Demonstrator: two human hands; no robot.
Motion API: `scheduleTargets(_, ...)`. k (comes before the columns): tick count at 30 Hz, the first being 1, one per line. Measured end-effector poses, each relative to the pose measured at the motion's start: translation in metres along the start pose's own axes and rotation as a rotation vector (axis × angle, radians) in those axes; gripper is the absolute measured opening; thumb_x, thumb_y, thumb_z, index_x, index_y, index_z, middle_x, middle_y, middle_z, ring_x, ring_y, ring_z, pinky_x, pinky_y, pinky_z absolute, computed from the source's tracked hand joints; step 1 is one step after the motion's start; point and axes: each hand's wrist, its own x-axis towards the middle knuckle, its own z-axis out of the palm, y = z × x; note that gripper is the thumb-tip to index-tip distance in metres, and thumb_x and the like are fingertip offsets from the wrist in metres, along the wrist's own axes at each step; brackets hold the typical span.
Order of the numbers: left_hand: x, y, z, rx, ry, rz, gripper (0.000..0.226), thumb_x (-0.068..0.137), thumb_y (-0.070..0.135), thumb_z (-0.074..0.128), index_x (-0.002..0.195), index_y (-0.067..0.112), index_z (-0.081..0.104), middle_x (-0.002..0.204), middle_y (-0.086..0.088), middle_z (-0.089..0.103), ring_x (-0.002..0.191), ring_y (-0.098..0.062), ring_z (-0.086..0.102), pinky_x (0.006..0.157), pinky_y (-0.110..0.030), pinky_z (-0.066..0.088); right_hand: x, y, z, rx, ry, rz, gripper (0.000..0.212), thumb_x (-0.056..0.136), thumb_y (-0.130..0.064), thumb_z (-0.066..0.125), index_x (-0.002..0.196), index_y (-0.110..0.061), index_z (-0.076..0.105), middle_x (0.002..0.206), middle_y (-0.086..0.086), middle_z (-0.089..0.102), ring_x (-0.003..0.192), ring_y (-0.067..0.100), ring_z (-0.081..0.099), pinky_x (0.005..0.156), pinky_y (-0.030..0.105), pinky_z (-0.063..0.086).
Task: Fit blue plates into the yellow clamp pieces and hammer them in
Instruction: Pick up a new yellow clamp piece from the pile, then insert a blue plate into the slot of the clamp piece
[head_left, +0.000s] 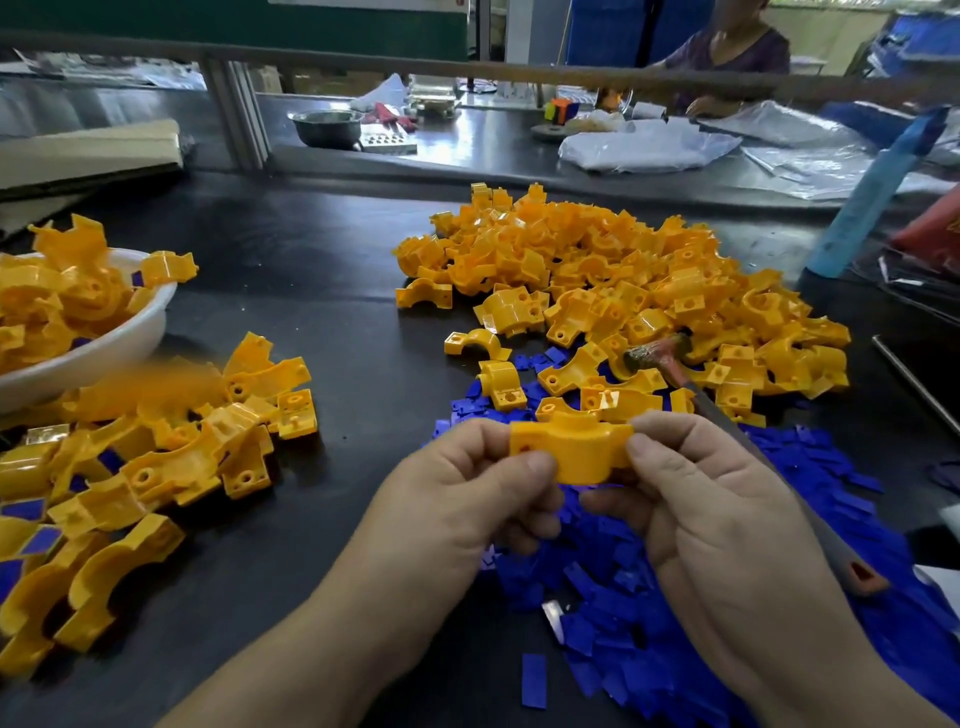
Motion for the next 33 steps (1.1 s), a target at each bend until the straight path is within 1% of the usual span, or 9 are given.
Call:
scheduleTargets(2,0.003,0.001,-0.003,-0.063,0.065,0.067,0.03,0.065,0.049,0.078,0.087,0.029,0.076,0.086,-0.002,0.076,0.075,-0.013,0.071,0.061,-0.022,0.055,-0.002,-0.001,-0.002,-0.195,-0.045,0.022,0.014,0.081,-0.025,0.059,0.08,-0.035,0.068,0.083,0.0,0.071,0.072,0.018,0.07,0.059,0.029,0.057)
scheduleTargets(4,0.007,0.001,-0.004,-0.153,0.11,0.105,0.025,0.06,0.044,0.079,0.079,0.029,0.077,0.088,-0.003,0.077,0.077,-0.014,0.073,0.06,-0.022,0.056,-0.003,0.0,-0.006,-0.725,-0.064,-0.091,0.012,0.083,-0.04,0.053,0.091,-0.041,0.062,0.087,-0.012,0.066,0.074,0.007,0.065,0.06,0.023,0.055)
scheduleTargets(6,0.009,0.001,-0.007,-0.228,0.144,0.104,0.018,0.056,0.038,0.08,0.072,0.03,0.077,0.087,-0.007,0.077,0.079,-0.019,0.074,0.059,-0.024,0.057,-0.002,0.002,-0.013,-1.353,-0.07,-0.271,0.032,0.083,-0.057,0.041,0.112,-0.047,0.048,0.095,-0.019,0.053,0.085,0.002,0.054,0.066,0.017,0.046)
scheduleTargets(8,0.01,0.0,-0.009,-0.239,0.168,0.084,0.019,0.055,0.034,0.082,0.072,0.03,0.077,0.088,-0.009,0.077,0.08,-0.023,0.075,0.06,-0.026,0.057,0.002,0.002,-0.018,-1.682,-0.071,-0.229,0.05,0.086,-0.065,0.036,0.132,-0.047,0.028,0.106,-0.017,0.044,0.096,0.002,0.048,0.065,0.018,0.039)
scheduleTargets(13,0.01,-0.003,-0.008,-0.198,0.214,-0.005,0.018,0.058,0.031,0.075,0.076,0.031,0.077,0.083,-0.004,0.076,0.075,-0.023,0.074,0.057,-0.032,0.057,0.006,0.008,-0.021,-1.712,-0.102,-0.182,0.034,0.093,-0.058,0.032,0.124,-0.046,0.04,0.099,-0.014,0.047,0.081,0.006,0.05,0.055,0.019,0.036)
scheduleTargets(16,0.01,-0.003,-0.009,-0.134,0.219,-0.018,0.023,0.056,0.036,0.073,0.079,0.036,0.075,0.085,-0.002,0.076,0.078,-0.023,0.074,0.059,-0.032,0.058,0.007,0.014,-0.021,-1.703,-0.096,-0.233,0.026,0.096,-0.051,0.032,0.113,-0.042,0.05,0.095,-0.015,0.053,0.083,0.005,0.055,0.062,0.019,0.043)
scheduleTargets(21,0.01,-0.004,-0.007,-0.073,0.21,-0.036,0.025,0.056,0.04,0.071,0.081,0.035,0.075,0.086,0.0,0.077,0.082,-0.023,0.075,0.059,-0.03,0.057,0.009,0.016,-0.02,-1.71,-0.121,-0.21,0.034,0.091,-0.063,0.031,0.117,-0.044,0.04,0.103,-0.016,0.054,0.088,0.006,0.057,0.062,0.022,0.046)
scheduleTargets(28,0.01,-0.006,-0.006,-0.055,0.214,-0.069,0.033,0.055,0.039,0.074,0.087,0.03,0.075,0.081,0.006,0.076,0.076,-0.016,0.074,0.058,-0.027,0.056,0.012,0.019,-0.022,-1.729,-0.093,-0.246,0.024,0.097,-0.05,0.027,0.102,-0.037,0.047,0.093,-0.012,0.058,0.08,0.007,0.058,0.065,0.024,0.049)
scheduleTargets(33,0.01,-0.005,-0.004,-0.004,0.203,-0.075,0.048,0.057,0.041,0.074,0.102,0.026,0.066,0.082,0.014,0.074,0.077,-0.011,0.073,0.065,-0.031,0.058,0.012,0.019,-0.018,-1.718,-0.129,-0.268,0.042,0.088,-0.068,0.023,0.122,-0.044,0.031,0.105,-0.013,0.059,0.089,0.01,0.061,0.056,0.025,0.041)
